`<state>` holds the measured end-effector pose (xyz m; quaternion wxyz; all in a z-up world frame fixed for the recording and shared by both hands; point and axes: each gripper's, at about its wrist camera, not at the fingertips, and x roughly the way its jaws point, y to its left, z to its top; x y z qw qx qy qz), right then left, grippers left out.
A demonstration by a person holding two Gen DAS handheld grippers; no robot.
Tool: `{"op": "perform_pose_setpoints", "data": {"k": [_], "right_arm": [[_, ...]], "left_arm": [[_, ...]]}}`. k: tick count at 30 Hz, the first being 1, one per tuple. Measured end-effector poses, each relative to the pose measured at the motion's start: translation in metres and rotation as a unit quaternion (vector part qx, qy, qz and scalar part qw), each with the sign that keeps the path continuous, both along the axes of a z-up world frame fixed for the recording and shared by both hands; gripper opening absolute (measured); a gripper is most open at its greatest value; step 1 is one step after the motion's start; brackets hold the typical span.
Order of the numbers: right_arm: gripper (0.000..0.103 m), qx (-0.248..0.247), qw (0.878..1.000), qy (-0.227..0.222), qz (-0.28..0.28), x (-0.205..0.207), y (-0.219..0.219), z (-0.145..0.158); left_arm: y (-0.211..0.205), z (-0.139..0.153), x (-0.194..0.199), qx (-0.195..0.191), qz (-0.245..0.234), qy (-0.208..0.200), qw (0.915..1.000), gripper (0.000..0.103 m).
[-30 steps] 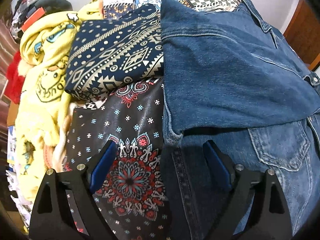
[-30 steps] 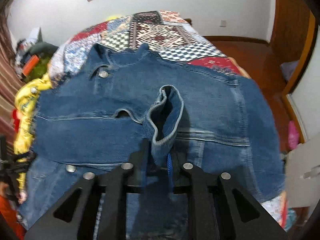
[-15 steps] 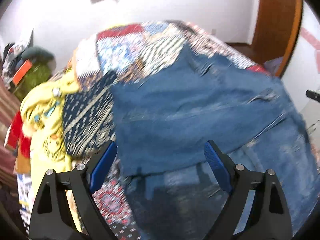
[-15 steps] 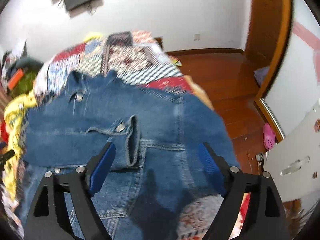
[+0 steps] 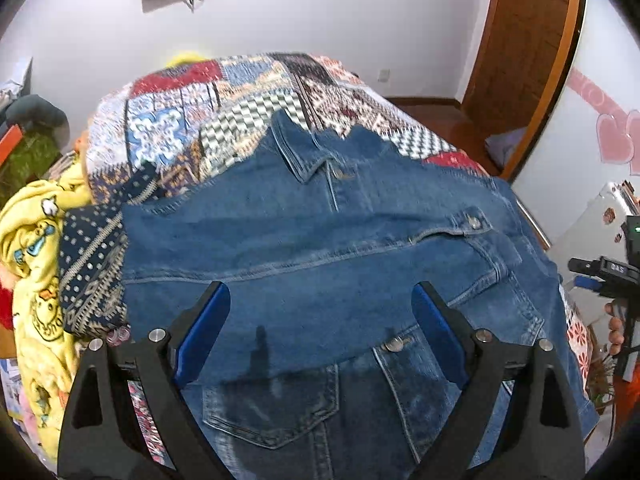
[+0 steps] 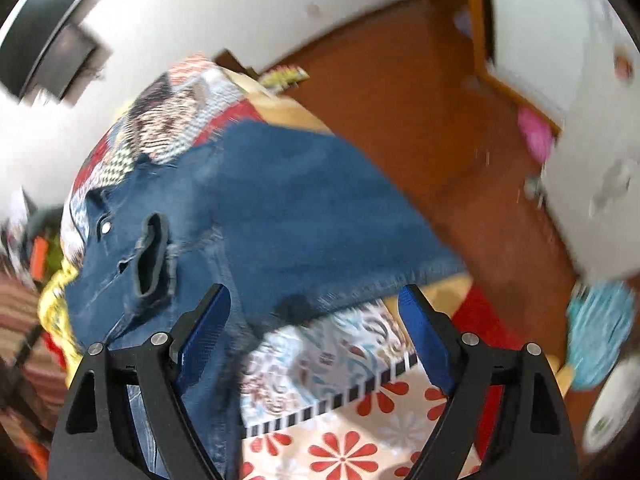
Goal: Fold large clothes
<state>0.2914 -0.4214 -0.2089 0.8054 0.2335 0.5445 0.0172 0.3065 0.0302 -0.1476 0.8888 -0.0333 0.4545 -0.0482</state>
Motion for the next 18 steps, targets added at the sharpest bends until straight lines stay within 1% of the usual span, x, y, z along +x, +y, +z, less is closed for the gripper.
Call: {"op": "perform_pose_setpoints", "data": {"k": [2, 4, 6, 9, 10, 12, 13, 14, 15, 16, 17, 18], "right_arm": [[0.084, 0.041, 0.999, 0.024, -0.023, 0.001, -0.011, -0.019], [0.084, 0.073, 0.996, 0.036, -0.043, 0.002, -0.019, -0.035], [0.086, 0.090, 0.993, 0.035, -0.061, 0.002, -0.023, -0.041], [0.083, 0.084, 0.992, 0.032, -0.083, 0.011, -0.026, -0.047], [0.081, 0.078, 0.993, 0.029, -0.087, 0.014, -0.026, -0.048], [0.065, 0.057, 0.993, 0.024, -0.097, 0.021, -0.026, -0.047], [0.062, 0.048, 0.994, 0.021, -0.098, 0.024, -0.026, -0.047], [0.052, 0.039, 0.994, 0.018, -0.102, 0.027, -0.026, -0.045], [0.034, 0.017, 0.994, 0.018, -0.110, 0.029, -0.025, -0.042], [0.024, -0.009, 0.993, 0.022, -0.117, 0.032, -0.023, -0.039], [0.017, -0.028, 0.993, 0.020, -0.116, 0.034, -0.022, -0.034], [0.015, -0.044, 0.993, 0.012, -0.111, 0.035, -0.018, -0.026]], "left_arm": [[-0.004, -0.005, -0.002, 0.004, -0.005, 0.007, 1.0000, 0.092], [-0.005, -0.009, -0.004, 0.008, -0.007, 0.010, 0.9999, 0.092], [-0.003, -0.011, -0.005, 0.013, -0.005, 0.011, 0.9998, 0.092], [0.001, -0.013, -0.006, 0.017, 0.000, 0.014, 0.9998, 0.092], [0.002, -0.014, -0.006, 0.018, 0.002, 0.015, 0.9997, 0.092], [0.005, -0.016, -0.007, 0.017, 0.004, 0.017, 0.9997, 0.092], [0.007, -0.017, -0.008, 0.017, 0.005, 0.017, 0.9997, 0.092], [0.008, -0.018, -0.008, 0.018, 0.006, 0.018, 0.9997, 0.092], [0.009, -0.018, -0.009, 0.018, 0.007, 0.019, 0.9996, 0.092], [0.009, -0.019, -0.010, 0.018, 0.007, 0.019, 0.9996, 0.092], [0.010, -0.019, -0.011, 0.018, 0.007, 0.019, 0.9996, 0.092], [0.010, -0.019, -0.012, 0.020, 0.007, 0.018, 0.9996, 0.092]]}}
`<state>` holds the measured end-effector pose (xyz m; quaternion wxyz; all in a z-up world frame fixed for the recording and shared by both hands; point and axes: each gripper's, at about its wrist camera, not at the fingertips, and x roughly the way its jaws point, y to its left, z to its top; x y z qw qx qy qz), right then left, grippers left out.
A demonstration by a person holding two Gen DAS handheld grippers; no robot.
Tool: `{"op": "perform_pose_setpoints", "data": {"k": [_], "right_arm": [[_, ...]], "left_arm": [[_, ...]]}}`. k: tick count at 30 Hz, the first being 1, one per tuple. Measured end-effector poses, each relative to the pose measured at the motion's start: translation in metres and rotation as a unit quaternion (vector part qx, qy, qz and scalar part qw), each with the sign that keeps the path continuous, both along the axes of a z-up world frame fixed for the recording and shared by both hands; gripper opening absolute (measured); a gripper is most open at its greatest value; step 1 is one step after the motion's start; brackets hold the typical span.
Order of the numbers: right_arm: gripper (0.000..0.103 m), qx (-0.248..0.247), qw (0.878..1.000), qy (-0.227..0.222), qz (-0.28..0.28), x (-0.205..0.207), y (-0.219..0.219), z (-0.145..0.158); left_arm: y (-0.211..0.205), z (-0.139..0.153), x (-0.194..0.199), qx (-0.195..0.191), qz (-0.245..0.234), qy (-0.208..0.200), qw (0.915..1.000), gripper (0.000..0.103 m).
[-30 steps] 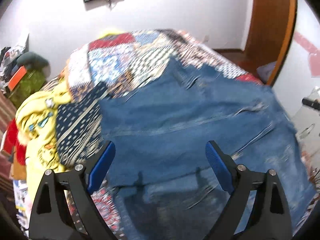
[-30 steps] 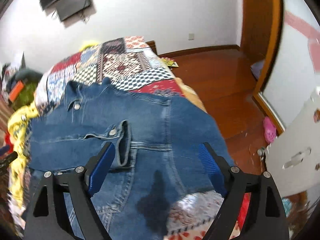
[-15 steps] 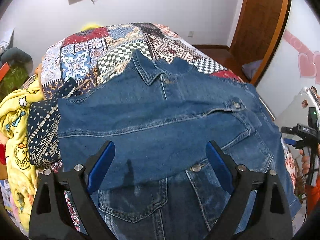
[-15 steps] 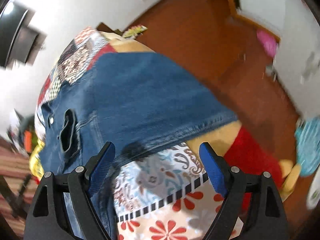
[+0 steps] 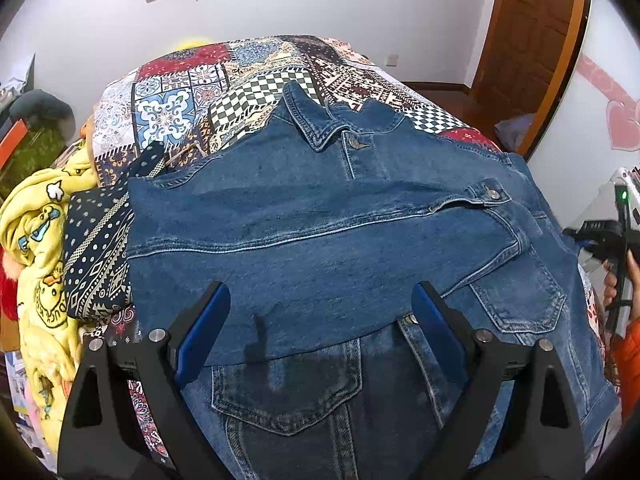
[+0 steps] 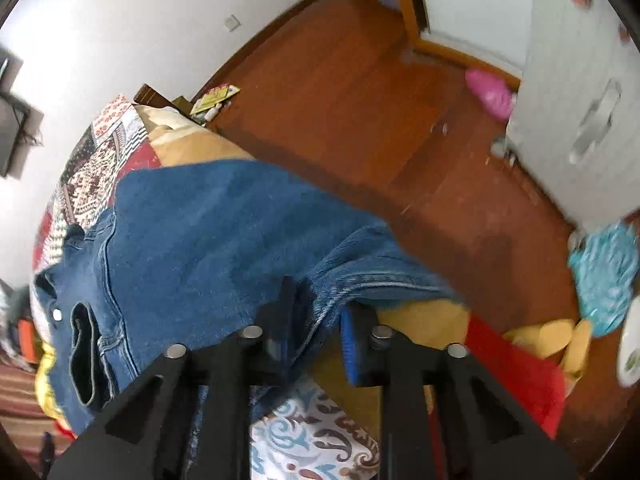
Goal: Fold large clothes
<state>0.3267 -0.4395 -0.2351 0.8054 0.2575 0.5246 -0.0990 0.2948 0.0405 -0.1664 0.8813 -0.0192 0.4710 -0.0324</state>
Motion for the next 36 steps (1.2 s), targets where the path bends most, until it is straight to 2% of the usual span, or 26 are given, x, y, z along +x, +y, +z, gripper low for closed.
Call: {"op": "perform_pose_setpoints", "data": {"k": [2, 4, 6, 11, 12, 15, 19, 23, 28, 31, 34, 36], "right_arm": [[0.010, -0.036, 0.999, -0.018, 0.017, 0.001, 0.010, 0.018], [0.009, -0.084, 0.994, -0.047, 0.045, 0.001, 0.028, 0.046], [0.008, -0.098, 0.990, -0.080, 0.068, 0.001, 0.041, 0.074], [0.008, -0.080, 0.974, -0.169, 0.131, 0.004, 0.082, 0.145], [0.008, -0.077, 0.967, -0.189, 0.154, 0.003, 0.097, 0.160], [0.008, -0.060, 0.949, -0.216, 0.220, 0.001, 0.140, 0.177], [0.008, -0.045, 0.933, -0.197, 0.298, -0.002, 0.187, 0.158], [0.008, -0.029, 0.930, -0.133, 0.342, -0.005, 0.210, 0.112], [0.008, -0.022, 0.929, -0.065, 0.363, -0.013, 0.218, 0.070], [0.008, -0.025, 0.928, -0.047, 0.368, -0.017, 0.222, 0.064], [0.009, -0.025, 0.928, -0.045, 0.369, -0.026, 0.213, 0.071], [0.014, -0.030, 0.929, -0.047, 0.365, -0.028, 0.209, 0.074]], "left_arm": [[0.000, 0.001, -0.002, 0.004, -0.001, -0.004, 1.0000, 0.092], [0.001, 0.002, -0.006, 0.004, -0.005, -0.007, 1.0000, 0.092], [0.002, 0.003, -0.008, 0.003, -0.006, -0.009, 0.9999, 0.092], [0.006, 0.010, -0.016, -0.006, -0.008, -0.020, 0.9997, 0.092], [0.007, 0.011, -0.017, -0.007, -0.009, -0.022, 0.9997, 0.092], [0.009, 0.016, -0.023, -0.005, -0.011, -0.029, 0.9995, 0.092], [0.012, 0.021, -0.033, -0.002, -0.015, -0.035, 0.9993, 0.092], [0.013, 0.022, -0.039, -0.001, -0.021, -0.034, 0.9992, 0.092], [0.004, 0.023, -0.041, 0.000, -0.034, -0.030, 0.9990, 0.092], [-0.009, 0.028, -0.037, -0.001, -0.049, -0.033, 0.9982, 0.092], [-0.028, 0.039, -0.029, -0.001, -0.073, -0.042, 0.9965, 0.092], [-0.044, 0.048, -0.021, 0.003, -0.093, -0.049, 0.9945, 0.092]]}}
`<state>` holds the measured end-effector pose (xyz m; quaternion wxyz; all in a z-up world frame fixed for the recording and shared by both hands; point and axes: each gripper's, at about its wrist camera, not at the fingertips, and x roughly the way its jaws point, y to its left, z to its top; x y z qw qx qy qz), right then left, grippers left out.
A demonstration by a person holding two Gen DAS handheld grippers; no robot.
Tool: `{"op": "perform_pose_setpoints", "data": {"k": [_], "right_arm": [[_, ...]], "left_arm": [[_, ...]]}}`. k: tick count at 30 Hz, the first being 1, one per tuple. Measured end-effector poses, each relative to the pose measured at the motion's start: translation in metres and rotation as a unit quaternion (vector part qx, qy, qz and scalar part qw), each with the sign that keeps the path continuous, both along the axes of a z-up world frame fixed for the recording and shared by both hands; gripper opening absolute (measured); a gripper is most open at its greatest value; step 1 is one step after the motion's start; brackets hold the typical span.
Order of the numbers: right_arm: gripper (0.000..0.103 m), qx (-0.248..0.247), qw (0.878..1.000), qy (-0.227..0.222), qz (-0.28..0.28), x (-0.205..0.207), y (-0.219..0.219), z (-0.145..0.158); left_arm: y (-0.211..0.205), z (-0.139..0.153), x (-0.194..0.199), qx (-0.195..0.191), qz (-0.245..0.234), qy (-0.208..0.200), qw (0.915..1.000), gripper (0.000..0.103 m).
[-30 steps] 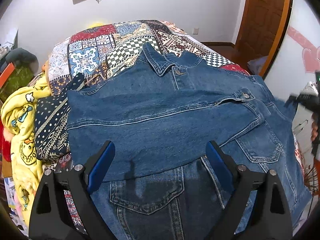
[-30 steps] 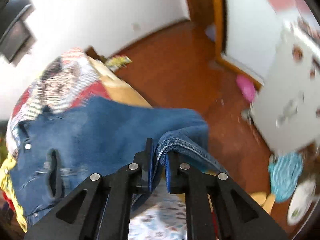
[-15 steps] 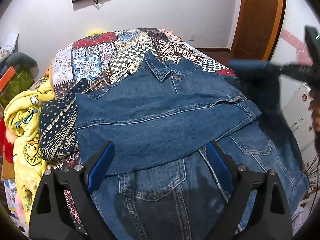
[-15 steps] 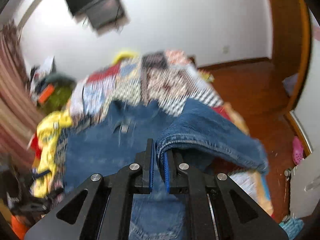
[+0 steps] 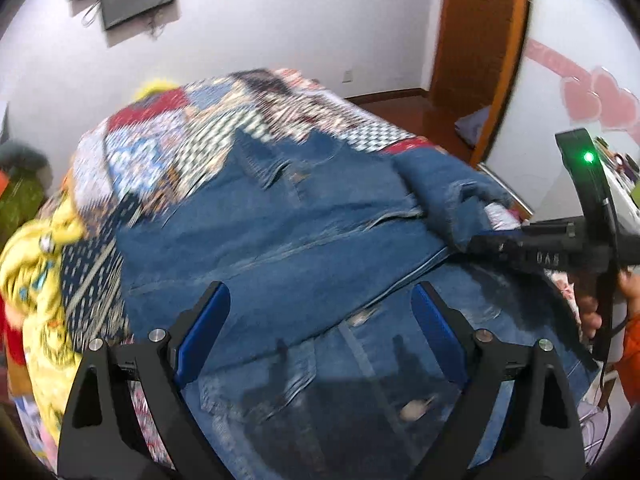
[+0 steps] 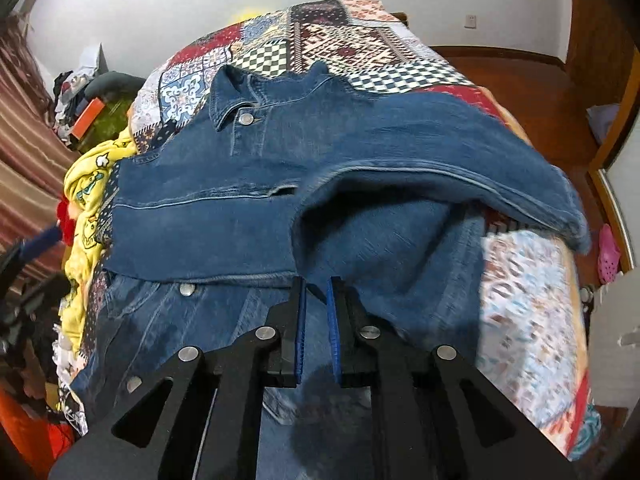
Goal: Fold large clothes
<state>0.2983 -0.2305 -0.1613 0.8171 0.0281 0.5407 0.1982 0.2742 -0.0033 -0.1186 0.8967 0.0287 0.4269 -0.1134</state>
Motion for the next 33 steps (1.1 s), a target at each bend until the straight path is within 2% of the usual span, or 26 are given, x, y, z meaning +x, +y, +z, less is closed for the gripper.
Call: {"op": "perform_pose_setpoints", "data": {"k": [1, 3, 5, 8, 12, 16, 20, 22, 24, 25, 27, 28, 30, 31, 33], "right_arm": [[0.017, -0.001, 1.000, -0.008, -0.005, -0.003, -0.007, 0.004], [0.032, -0.005, 0.999, -0.034, -0.022, -0.010, -0.024, 0.013], [0.043, -0.015, 0.997, -0.060, -0.045, -0.015, -0.040, 0.022], [0.047, -0.028, 0.993, -0.086, -0.078, -0.019, -0.066, 0.032], [0.064, -0.032, 0.987, -0.103, -0.120, -0.022, -0.097, 0.039], [0.067, -0.058, 0.980, -0.116, -0.148, -0.023, -0.118, 0.037], [0.068, -0.069, 0.979, -0.104, -0.160, -0.017, -0.126, 0.025], [0.068, -0.067, 0.979, -0.095, -0.165, -0.016, -0.132, 0.020], [0.068, -0.060, 0.980, -0.086, -0.167, -0.014, -0.137, 0.015], [0.068, -0.056, 0.981, -0.081, -0.168, -0.013, -0.137, 0.012], [0.068, -0.048, 0.982, -0.075, -0.167, -0.012, -0.140, 0.007], [0.068, -0.044, 0.982, -0.072, -0.166, -0.012, -0.140, 0.006], [0.068, -0.037, 0.984, -0.065, -0.165, -0.012, -0.138, 0.001], [0.068, -0.035, 0.984, -0.061, -0.163, -0.011, -0.136, -0.002], [0.068, -0.033, 0.985, -0.056, -0.158, -0.012, -0.132, -0.005]], "left_arm": [[-0.010, 0.006, 0.005, 0.004, -0.011, -0.006, 0.9999, 0.092], [-0.031, 0.015, 0.016, 0.008, -0.036, -0.015, 0.9992, 0.092], [-0.051, 0.021, 0.027, 0.012, -0.057, -0.020, 0.9981, 0.092], [-0.086, 0.028, 0.046, 0.025, -0.093, -0.029, 0.9949, 0.092], [-0.130, 0.023, 0.074, 0.036, -0.137, -0.023, 0.9897, 0.092], [-0.172, 0.003, 0.099, 0.045, -0.172, 0.008, 0.9841, 0.092], [-0.207, -0.023, 0.118, 0.081, -0.203, 0.023, 0.9756, 0.092], [-0.224, -0.041, 0.124, 0.118, -0.218, 0.020, 0.9686, 0.086], [-0.238, -0.057, 0.126, 0.150, -0.236, 0.030, 0.9598, 0.070], [-0.240, -0.063, 0.128, 0.157, -0.243, 0.036, 0.9566, 0.067], [-0.245, -0.073, 0.130, 0.170, -0.250, 0.037, 0.9524, 0.055], [-0.245, -0.077, 0.130, 0.176, -0.246, 0.031, 0.9527, 0.052], [-0.240, -0.076, 0.133, 0.168, -0.228, 0.022, 0.9588, 0.032], [-0.236, -0.072, 0.136, 0.151, -0.218, 0.025, 0.9639, 0.032], [-0.226, -0.061, 0.138, 0.111, -0.207, 0.025, 0.9717, 0.024]]}}
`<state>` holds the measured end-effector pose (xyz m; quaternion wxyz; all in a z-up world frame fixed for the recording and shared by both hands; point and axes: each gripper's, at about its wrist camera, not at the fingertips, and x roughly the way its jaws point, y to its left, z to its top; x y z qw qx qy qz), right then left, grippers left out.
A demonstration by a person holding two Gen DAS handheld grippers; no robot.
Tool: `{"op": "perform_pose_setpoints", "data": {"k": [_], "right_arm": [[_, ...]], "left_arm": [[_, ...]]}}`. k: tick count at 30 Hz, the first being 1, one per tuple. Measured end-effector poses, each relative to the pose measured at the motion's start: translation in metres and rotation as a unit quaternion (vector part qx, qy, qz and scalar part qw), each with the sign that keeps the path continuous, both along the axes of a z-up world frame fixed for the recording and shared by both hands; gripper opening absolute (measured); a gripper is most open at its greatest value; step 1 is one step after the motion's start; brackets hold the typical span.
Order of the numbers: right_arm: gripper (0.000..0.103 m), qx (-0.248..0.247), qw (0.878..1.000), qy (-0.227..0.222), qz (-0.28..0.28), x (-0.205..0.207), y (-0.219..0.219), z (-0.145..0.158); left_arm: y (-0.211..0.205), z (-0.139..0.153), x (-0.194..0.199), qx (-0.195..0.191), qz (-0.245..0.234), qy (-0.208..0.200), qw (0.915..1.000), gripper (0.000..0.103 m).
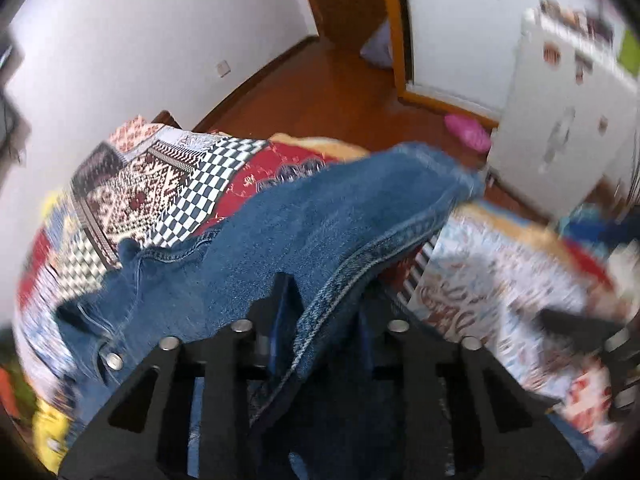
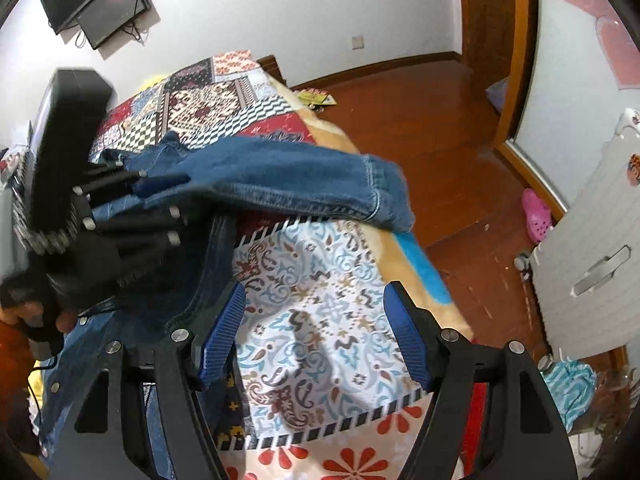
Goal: Fold large clothes
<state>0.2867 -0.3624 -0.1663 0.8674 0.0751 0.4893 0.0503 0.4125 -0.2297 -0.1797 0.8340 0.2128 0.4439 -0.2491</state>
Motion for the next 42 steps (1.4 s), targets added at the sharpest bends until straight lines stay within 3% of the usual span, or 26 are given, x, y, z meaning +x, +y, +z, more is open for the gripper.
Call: {"op": "perform_pose_setpoints", "data": {"k": [5, 10, 14, 19, 21, 24, 28, 36, 42], "right_arm": [[0.068, 0.016, 1.000, 0.014, 0.022, 0.004, 0.015, -0.006], [0.068, 0.016, 0.998, 0.031, 0.055, 0.015, 0.035, -0.013], [0.068, -0.019, 0.995, 0.054, 0.078, 0.017, 0.048, -0.028], [0.069, -0.053, 0.993, 0.053, 0.088, 0.010, 0.053, -0.034], [0.069, -0.054, 0.993, 0.054, 0.086, 0.009, 0.052, -0.033], [0.069, -0.057, 0.993, 0.057, 0.083, 0.010, 0.054, -0.033], [0.069, -0.048, 0.994, 0.066, 0.073, 0.011, 0.054, -0.027], [0.069, -0.021, 0.997, 0.032, 0.071, 0.003, 0.059, 0.000], [0.070, -0.012, 0.998, 0.014, 0.068, 0.000, 0.058, 0.011]], "left_arm": [[0.039, 0.044, 0.003, -0.096, 0.045, 0.003, 0.9943, 0.010], [0.096, 0.073, -0.006, -0.145, 0.107, -0.013, 0.9835, 0.010], [0.140, 0.061, -0.019, -0.135, 0.152, -0.008, 0.9792, 0.010], [0.186, 0.017, -0.044, -0.117, 0.182, 0.049, 0.9751, 0.010], [0.191, 0.002, -0.054, -0.099, 0.185, 0.068, 0.9753, 0.024], [0.190, -0.021, -0.070, -0.057, 0.181, 0.079, 0.9786, 0.043], [0.182, -0.022, -0.086, -0.021, 0.160, 0.059, 0.9851, 0.044], [0.143, 0.035, -0.090, -0.050, 0.089, -0.001, 0.9948, 0.052], [0.091, 0.029, -0.062, -0.048, 0.046, 0.020, 0.9976, 0.052]]}}
